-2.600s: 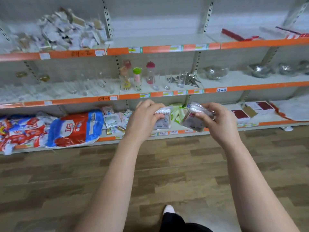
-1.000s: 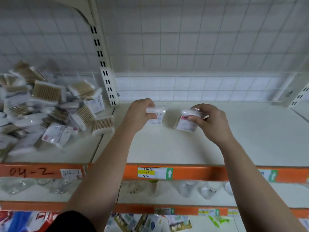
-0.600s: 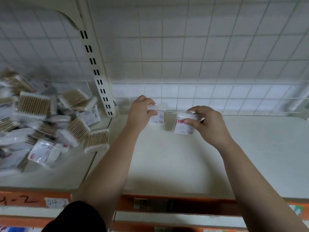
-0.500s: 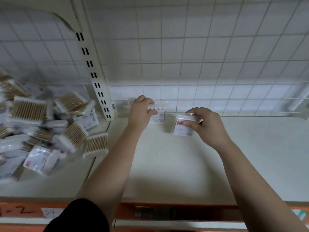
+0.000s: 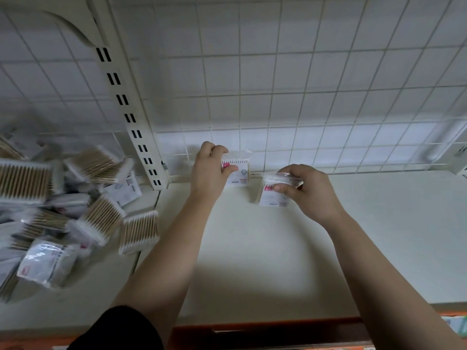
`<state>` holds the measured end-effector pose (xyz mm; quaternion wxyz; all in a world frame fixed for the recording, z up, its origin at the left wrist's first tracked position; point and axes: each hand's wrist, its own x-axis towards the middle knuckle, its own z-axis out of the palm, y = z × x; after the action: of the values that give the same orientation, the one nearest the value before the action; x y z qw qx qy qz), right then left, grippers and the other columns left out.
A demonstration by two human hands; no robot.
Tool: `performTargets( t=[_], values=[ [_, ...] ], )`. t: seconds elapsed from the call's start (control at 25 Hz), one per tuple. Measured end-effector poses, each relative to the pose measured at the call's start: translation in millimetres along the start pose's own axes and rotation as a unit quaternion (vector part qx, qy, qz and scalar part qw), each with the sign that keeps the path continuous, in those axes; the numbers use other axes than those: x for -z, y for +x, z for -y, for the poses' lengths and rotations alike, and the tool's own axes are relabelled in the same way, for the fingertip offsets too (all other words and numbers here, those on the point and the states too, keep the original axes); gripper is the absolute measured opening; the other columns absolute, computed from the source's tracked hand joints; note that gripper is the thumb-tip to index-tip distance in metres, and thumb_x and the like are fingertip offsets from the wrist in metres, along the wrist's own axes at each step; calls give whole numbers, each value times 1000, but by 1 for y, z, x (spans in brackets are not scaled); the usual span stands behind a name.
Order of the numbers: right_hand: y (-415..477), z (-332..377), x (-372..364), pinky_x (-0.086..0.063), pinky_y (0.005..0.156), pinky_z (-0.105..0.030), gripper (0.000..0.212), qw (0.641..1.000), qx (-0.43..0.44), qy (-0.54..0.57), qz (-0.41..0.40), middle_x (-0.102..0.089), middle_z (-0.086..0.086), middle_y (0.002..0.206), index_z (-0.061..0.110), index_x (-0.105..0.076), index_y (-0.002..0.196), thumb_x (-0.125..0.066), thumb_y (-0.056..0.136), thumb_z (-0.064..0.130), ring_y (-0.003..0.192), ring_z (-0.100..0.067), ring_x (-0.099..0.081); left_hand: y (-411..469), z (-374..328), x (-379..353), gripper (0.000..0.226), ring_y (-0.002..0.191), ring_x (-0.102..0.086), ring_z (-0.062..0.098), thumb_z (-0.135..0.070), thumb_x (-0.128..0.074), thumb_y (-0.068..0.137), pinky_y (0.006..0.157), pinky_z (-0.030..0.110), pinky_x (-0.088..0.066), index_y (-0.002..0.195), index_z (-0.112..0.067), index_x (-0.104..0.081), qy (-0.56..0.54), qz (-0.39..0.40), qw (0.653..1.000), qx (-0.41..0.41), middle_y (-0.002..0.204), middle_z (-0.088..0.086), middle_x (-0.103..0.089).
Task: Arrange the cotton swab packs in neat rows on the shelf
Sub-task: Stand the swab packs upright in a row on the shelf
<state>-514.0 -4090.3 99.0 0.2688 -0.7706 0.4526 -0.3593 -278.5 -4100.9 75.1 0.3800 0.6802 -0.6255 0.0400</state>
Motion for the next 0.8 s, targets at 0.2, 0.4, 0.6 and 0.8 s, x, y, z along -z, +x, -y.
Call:
performTargets(
  t=[0.2,0.4,0.6,0.8],
  values=[
    [13,2,-19,-38,65,-7,20,999,13,-2,30,-64,5,96,26,-61,96,-73,81,20,83,-6,-56,-16,2,16,38,92,-57,27,-26,-72,83,82,33,-46,110,-4,-57,36,-39,998,-19,110,13,-51],
    [29,10,-45,-36,67,-4,22,998,42,7,38,-62,9,96,22,-60,96,-73,80,15,86,-8,-55,-55,23,28,17,90,-58,26,-25,-52,94,67,30,-34,98,-12,-61,169,44,984,-24,99,6,-58],
    [42,14,-67,-38,71,-17,24,996,83,8,17,-62,8,98,12,-63,101,-73,79,13,87,-11,-53,-64,28,23,15,82,-57,30,-20,-51,91,71,38,-44,90,-8,-62,190,56,980,-19,91,11,-60],
    [50,12,-79,-43,75,-22,26,994,100,3,-39,-51,-1,97,7,-67,102,-74,77,9,80,-15,-51,-64,30,23,18,82,-56,29,-22,-49,91,72,38,-43,89,-9,-62,203,54,978,-12,90,9,-61]
  ],
)
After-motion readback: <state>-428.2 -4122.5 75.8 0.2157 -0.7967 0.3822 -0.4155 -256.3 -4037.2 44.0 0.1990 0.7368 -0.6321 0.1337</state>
